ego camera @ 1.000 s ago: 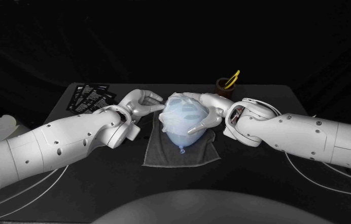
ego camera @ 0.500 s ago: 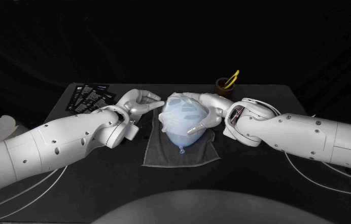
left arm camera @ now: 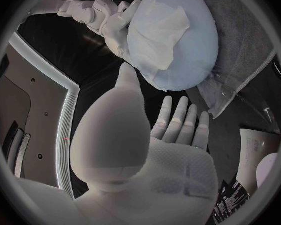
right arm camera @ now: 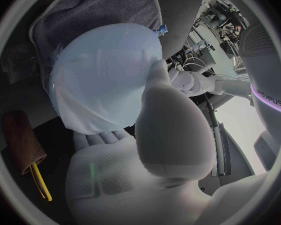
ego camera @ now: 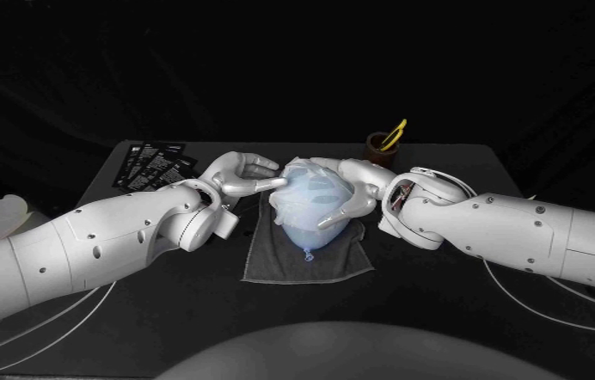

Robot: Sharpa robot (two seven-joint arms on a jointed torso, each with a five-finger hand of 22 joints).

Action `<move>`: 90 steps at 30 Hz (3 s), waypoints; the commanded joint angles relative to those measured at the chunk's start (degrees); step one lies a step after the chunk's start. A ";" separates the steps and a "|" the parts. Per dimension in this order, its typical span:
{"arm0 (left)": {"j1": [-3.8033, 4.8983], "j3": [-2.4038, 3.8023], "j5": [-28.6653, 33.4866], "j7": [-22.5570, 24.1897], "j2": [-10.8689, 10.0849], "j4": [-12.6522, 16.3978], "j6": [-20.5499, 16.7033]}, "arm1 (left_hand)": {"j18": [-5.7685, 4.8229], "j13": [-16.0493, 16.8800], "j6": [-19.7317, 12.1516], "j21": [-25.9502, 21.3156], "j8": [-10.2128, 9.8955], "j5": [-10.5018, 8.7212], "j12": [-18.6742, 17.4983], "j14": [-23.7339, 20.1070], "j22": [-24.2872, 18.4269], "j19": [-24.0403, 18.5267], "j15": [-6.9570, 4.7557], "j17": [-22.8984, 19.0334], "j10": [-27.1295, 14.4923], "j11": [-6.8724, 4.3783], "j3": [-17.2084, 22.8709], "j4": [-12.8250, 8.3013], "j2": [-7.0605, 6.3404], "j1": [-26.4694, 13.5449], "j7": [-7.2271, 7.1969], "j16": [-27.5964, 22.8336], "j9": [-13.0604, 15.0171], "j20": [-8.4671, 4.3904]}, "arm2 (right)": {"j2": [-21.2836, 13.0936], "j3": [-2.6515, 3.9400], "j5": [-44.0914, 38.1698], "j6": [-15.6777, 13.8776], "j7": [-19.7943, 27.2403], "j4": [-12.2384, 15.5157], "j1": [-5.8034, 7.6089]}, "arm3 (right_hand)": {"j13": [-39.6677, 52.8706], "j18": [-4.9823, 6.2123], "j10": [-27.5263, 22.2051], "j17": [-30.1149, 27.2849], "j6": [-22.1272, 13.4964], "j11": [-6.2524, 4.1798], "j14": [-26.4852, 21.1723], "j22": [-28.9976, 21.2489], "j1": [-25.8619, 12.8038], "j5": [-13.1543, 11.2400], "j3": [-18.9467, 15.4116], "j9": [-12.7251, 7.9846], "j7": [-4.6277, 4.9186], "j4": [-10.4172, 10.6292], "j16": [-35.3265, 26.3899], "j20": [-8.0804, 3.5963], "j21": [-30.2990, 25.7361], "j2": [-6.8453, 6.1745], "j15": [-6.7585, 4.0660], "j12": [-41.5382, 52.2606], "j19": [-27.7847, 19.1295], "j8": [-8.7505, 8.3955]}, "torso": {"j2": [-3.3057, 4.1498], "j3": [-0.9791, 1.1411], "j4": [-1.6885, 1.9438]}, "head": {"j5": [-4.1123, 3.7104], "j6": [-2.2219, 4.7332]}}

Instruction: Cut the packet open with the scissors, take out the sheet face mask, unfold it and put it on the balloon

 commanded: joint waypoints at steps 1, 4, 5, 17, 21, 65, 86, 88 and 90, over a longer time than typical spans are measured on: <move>0.02 0.06 -2.34 0.34 0.48 -0.30 2.16 | -0.67 -0.01 -0.61 -0.06 -0.28 -0.01 -0.53 -0.88 0.03 -0.30 0.09 -0.09 -0.52 0.01 -0.03 -0.05 0.30 1.41 7.00 -0.66 -0.12 -0.05 | 0.09 -0.46 -0.20 3.00 -0.69 0.03 -0.61 | 0.05 0.16 -0.05 -0.09 0.17 0.34 -0.05 0.09 0.10 -0.13 0.34 0.05 9.18 0.06 -0.28 0.17 0.40 0.68 0.37 0.28 0.30 0.40 | 0.04 0.05 -0.05 | 0.01 0.01; -0.02 0.06 -2.98 0.03 0.72 -0.56 2.01 | -0.65 0.02 -0.74 -0.03 -0.28 -0.04 -0.73 -0.96 0.05 -0.27 0.13 -0.06 -0.53 0.03 0.32 -0.07 0.72 2.32 7.00 -0.91 -0.16 -0.05 | 0.09 -0.46 -0.19 3.01 -0.68 0.04 -0.63 | 0.05 0.16 -0.05 -0.09 0.17 0.34 -0.05 0.09 0.10 -0.13 0.34 0.05 9.18 0.06 -0.28 0.17 0.40 0.68 0.37 0.28 0.30 0.40 | 0.04 0.04 -0.09 | -0.06 0.01; -0.02 0.06 -3.11 -0.07 0.79 -0.63 1.92 | -0.64 0.04 -0.76 -0.01 -0.21 -0.09 -0.86 -0.82 0.07 -0.23 0.13 0.01 -0.43 0.03 1.00 -0.09 1.54 3.05 7.01 -1.05 -0.18 -0.05 | 0.08 -0.46 -0.18 3.01 -0.68 0.04 -0.64 | 0.05 0.16 -0.05 -0.09 0.17 0.34 -0.05 0.09 0.10 -0.13 0.34 0.05 9.18 0.06 -0.28 0.17 0.40 0.68 0.37 0.28 0.30 0.40 | 0.05 0.03 -0.11 | -0.03 0.01; -0.05 0.05 -2.45 -0.80 1.18 -1.61 -0.42 | -0.55 0.10 0.43 0.18 0.90 -0.39 -1.09 4.06 0.19 0.63 -0.31 0.82 1.66 -0.28 8.51 -1.12 12.28 7.12 6.90 -0.80 -0.14 -0.06 | 0.08 -0.46 -0.12 3.02 -0.66 0.06 -0.70 | 0.06 0.15 0.04 -0.09 0.24 0.36 -0.03 0.11 0.12 -0.14 0.40 0.08 9.18 0.06 -0.28 0.17 0.42 0.77 0.39 0.29 0.36 0.42 | -0.01 0.03 -0.02 | -0.04 0.01; -0.05 0.05 -3.23 -1.57 1.19 -1.88 -0.74 | -0.51 0.07 0.68 0.21 1.16 -0.38 -1.29 5.33 0.21 1.05 -0.45 1.00 2.19 -0.39 9.92 -2.89 13.02 10.81 6.82 -0.84 -0.22 -0.07 | 0.11 -0.46 -0.08 3.03 -0.64 0.05 -0.71 | 0.06 0.15 0.04 -0.09 0.24 0.36 -0.03 0.11 0.12 -0.14 0.40 0.08 9.18 0.06 -0.28 0.17 0.42 0.77 0.39 0.29 0.36 0.42 | -0.02 0.00 0.00 | 0.06 0.01; -0.12 0.04 -2.08 -0.54 0.28 -1.18 6.84 | -0.73 0.09 -2.03 -0.13 0.79 -0.07 -5.07 -0.20 -0.04 -0.96 0.25 0.20 0.91 0.14 -1.55 -0.04 -1.32 1.74 7.05 -5.60 -1.61 -0.03 | 0.19 -0.46 -0.03 2.92 -0.57 0.10 -0.88 | 0.08 0.16 0.12 -0.08 0.39 0.40 0.02 0.13 0.13 -0.16 0.58 0.14 9.20 0.05 -0.26 0.17 0.44 1.01 0.44 0.32 0.39 0.48 | 0.01 -0.02 0.00 | 0.39 0.01; -0.43 0.03 -4.02 -3.94 2.17 -4.20 0.85 | -0.14 0.28 -1.65 0.55 5.64 -0.41 -2.76 8.50 0.40 2.83 -0.59 1.97 3.67 -0.50 11.06 -1.90 10.09 13.54 6.82 -3.73 -0.10 -0.13 | -0.09 -0.46 0.05 2.89 -0.58 0.34 -0.89 | 0.08 0.16 0.12 -0.08 0.39 0.40 0.02 0.13 0.13 -0.16 0.58 0.14 9.20 0.05 -0.26 0.17 0.44 1.01 0.44 0.32 0.39 0.48 | -0.01 0.04 -0.04 | 0.23 0.01; -0.44 0.03 -4.38 -4.27 2.16 -4.43 0.26 | 0.05 0.25 -1.34 0.71 6.11 -0.40 -2.53 9.78 0.48 3.98 -0.78 2.23 4.20 -0.63 12.12 -2.79 10.73 15.13 6.71 -3.37 0.00 -0.15 | -0.11 -0.46 0.05 2.88 -0.58 0.36 -0.89 | 0.08 0.16 0.12 -0.08 0.39 0.40 0.02 0.13 0.13 -0.16 0.58 0.14 9.20 0.05 -0.26 0.17 0.44 1.01 0.44 0.32 0.39 0.48 | -0.03 0.02 -0.05 | 0.20 0.01; -0.44 0.04 -4.73 -4.51 2.11 -4.63 -0.19 | 0.22 0.22 -1.12 0.82 6.42 -0.40 -2.38 11.05 0.54 4.89 -0.93 2.47 4.65 -0.78 13.05 -3.59 11.16 16.33 6.59 -3.03 0.03 -0.16 | -0.13 -0.46 0.05 2.87 -0.58 0.36 -0.89 | 0.08 0.16 0.12 -0.08 0.39 0.40 0.02 0.13 0.13 -0.16 0.58 0.14 9.20 0.05 -0.26 0.17 0.44 1.01 0.44 0.32 0.39 0.48 | -0.03 0.02 -0.06 | 0.12 0.01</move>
